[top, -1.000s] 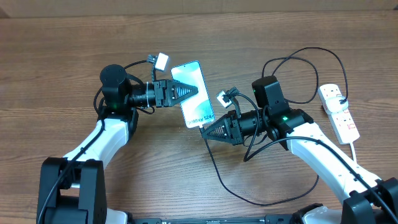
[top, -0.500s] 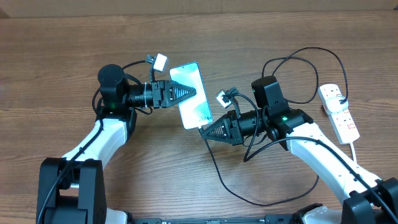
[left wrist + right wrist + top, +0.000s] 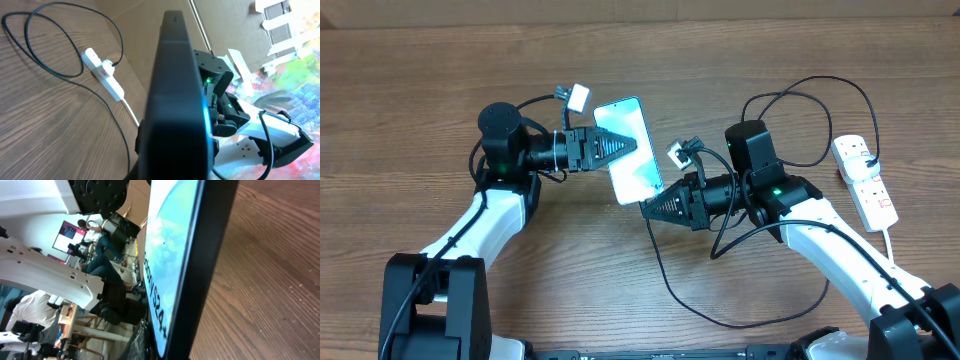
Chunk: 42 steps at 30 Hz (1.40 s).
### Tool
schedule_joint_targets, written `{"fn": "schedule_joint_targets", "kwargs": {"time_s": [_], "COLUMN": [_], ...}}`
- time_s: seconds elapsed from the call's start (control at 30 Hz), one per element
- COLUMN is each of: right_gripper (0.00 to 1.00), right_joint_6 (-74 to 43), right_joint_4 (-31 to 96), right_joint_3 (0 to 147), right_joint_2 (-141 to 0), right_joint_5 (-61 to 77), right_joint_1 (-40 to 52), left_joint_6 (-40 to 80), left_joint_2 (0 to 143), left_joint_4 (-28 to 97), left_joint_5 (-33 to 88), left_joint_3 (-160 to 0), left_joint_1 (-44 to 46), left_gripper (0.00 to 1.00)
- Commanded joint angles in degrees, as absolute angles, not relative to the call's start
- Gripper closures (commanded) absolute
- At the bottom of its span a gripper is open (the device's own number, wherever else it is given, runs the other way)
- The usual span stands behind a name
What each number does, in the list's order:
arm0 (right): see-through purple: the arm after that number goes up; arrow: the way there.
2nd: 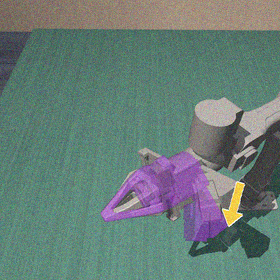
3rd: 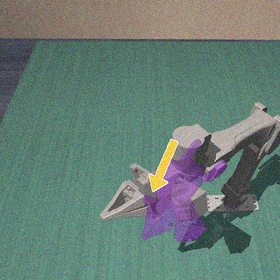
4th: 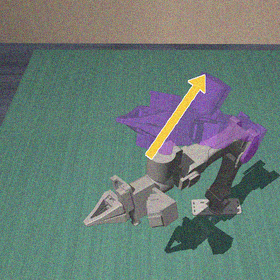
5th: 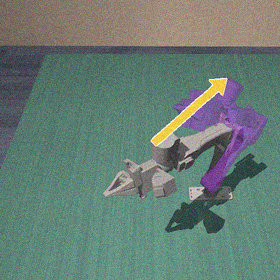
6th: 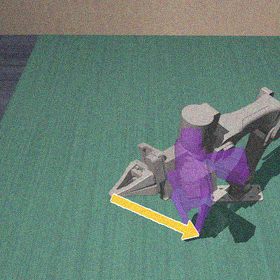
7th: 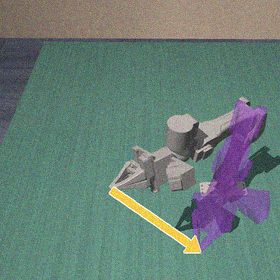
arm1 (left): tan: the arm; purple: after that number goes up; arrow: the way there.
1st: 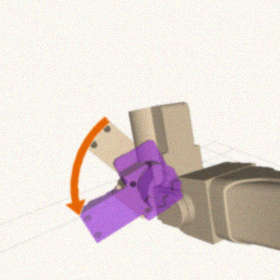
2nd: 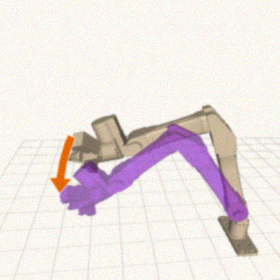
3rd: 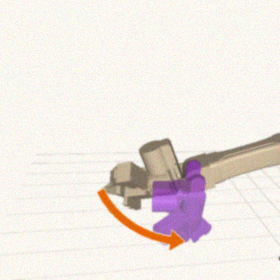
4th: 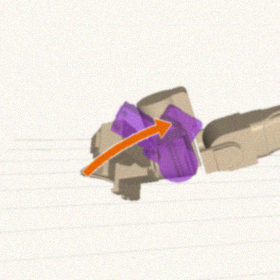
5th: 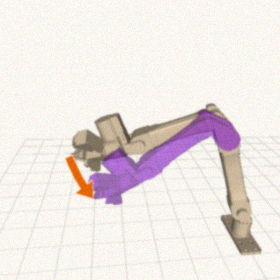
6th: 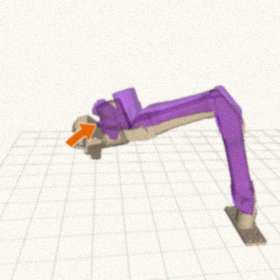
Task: Plug charger to phone and switch on socket
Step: 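Align the connector with the phone port held by the left gripper, then push the black cable connector into the phone's bottom port with right gripper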
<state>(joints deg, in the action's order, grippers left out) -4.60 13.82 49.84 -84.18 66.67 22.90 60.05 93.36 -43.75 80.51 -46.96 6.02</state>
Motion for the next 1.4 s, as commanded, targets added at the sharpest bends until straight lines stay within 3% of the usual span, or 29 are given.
{"fn": "schedule_joint_targets", "kwargs": {"time_s": [0.0, 0.17, 0.37, 0.5, 0.67, 0.77, 0.97, 1.17, 1.37], "right_gripper": [0.96, 0.93, 0.53, 0.38, 0.19, 0.00, 0.00, 0.00, 0.00], "right_joint_6": [-5.2, -6.2, -6.0, -6.0, -3.8, -1.1, -2.0, -3.2, -3.2], "right_joint_4": [10.9, 11.7, 16.4, 18.6, 20.2, 20.1, 21.7, 29.0, 32.5], "right_joint_3": [50.7, 50.7, 50.7, 50.7, 50.7, 50.8, 51.4, 54.0, 53.5], "right_joint_2": [-84.2, -84.2, -84.2, -84.2, -84.2, -84.1, -83.6, -80.0, -78.3], "right_joint_5": [65.8, 63.5, 63.4, 63.5, 63.5, 61.1, 28.9, 25.8, 25.6], "right_joint_1": [22.8, 22.8, 22.8, 22.8, 22.4, 21.6, 20.9, 22.5, 30.3], "left_joint_6": [59.3, 59.0, 54.4, 50.9, 41.5, 37.1, 35.3, 36.0, 37.1], "left_joint_2": [93.3, 93.3, 93.3, 93.3, 93.3, 93.3, 93.3, 93.3, 93.3], "left_joint_4": [-43.5, -43.5, -43.5, -41.6, -27.3, -16.4, -13.3, -9.6, -9.5], "left_joint_5": [83.5, 84.5, 82.0, 77.7, 70.1, 64.4, 64.2, 57.8, 57.0], "left_joint_3": [-47.4, -47.4, -47.4, -47.4, -47.4, -47.4, -47.4, -47.4, -47.4], "left_joint_1": [8.6, 8.6, 7.1, 6.3, 6.3, 6.3, 6.3, 6.3, 6.3], "left_gripper": [0.96, 0.96, 0.96, 0.96, 0.96, 0.96, 0.96, 0.96, 0.96]}}
